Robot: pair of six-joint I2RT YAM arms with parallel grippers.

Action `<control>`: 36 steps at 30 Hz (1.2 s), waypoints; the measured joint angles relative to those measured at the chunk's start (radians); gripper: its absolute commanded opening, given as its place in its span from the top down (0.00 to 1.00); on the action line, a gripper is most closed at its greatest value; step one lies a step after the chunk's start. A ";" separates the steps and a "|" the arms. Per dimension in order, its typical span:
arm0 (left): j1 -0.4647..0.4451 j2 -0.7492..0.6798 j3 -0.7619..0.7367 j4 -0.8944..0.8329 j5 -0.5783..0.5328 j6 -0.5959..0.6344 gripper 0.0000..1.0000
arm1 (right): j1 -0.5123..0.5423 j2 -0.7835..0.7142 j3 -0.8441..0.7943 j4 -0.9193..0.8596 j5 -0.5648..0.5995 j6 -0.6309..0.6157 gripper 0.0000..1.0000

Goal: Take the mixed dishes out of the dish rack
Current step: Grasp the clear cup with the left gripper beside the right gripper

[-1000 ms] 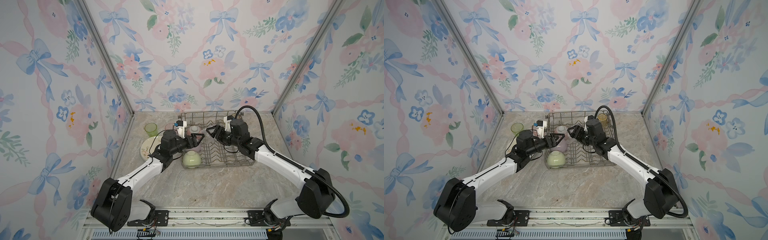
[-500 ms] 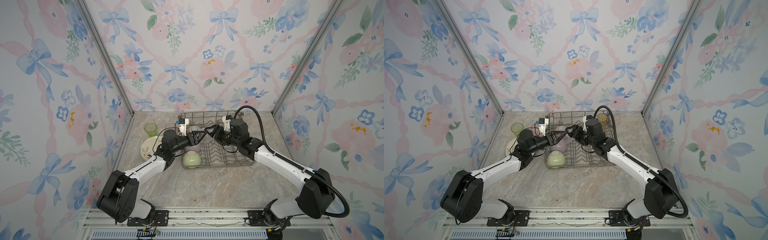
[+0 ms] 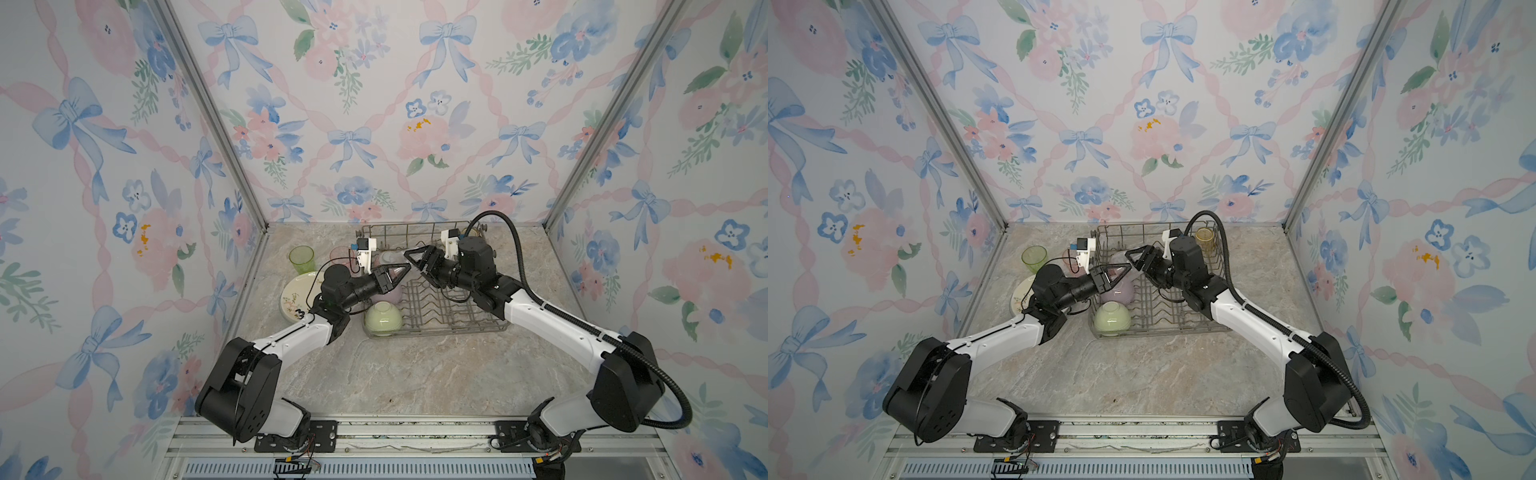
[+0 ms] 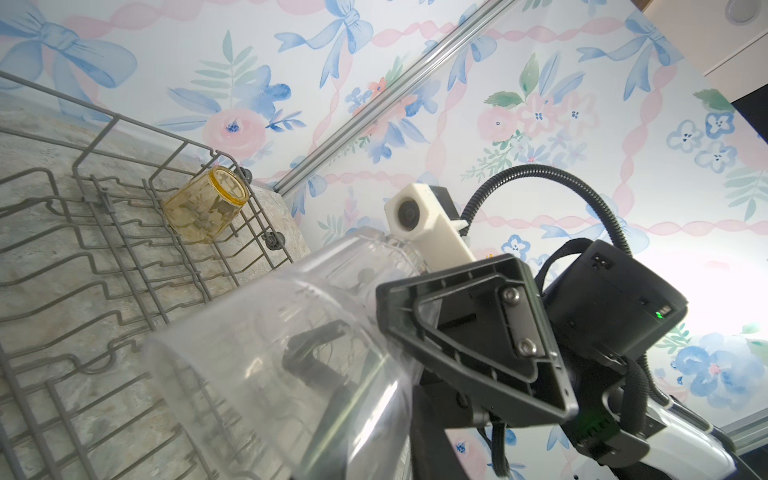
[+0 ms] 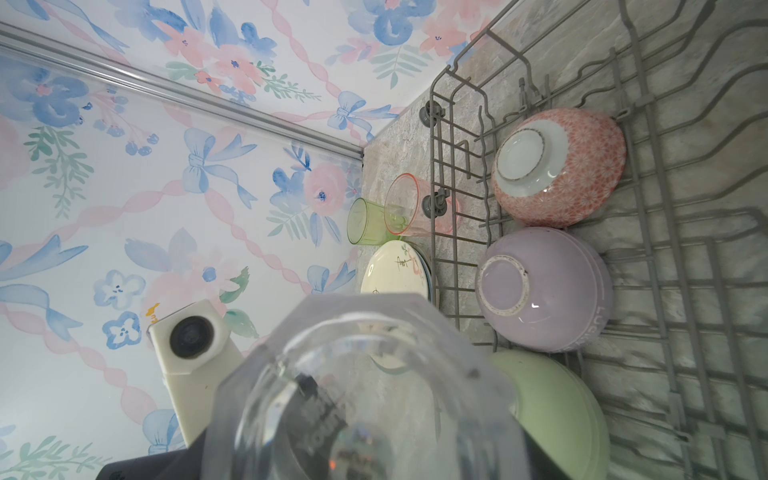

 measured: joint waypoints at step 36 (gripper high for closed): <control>-0.023 -0.105 -0.008 -0.206 -0.131 0.130 1.00 | 0.020 0.002 0.000 -0.003 -0.005 -0.008 0.03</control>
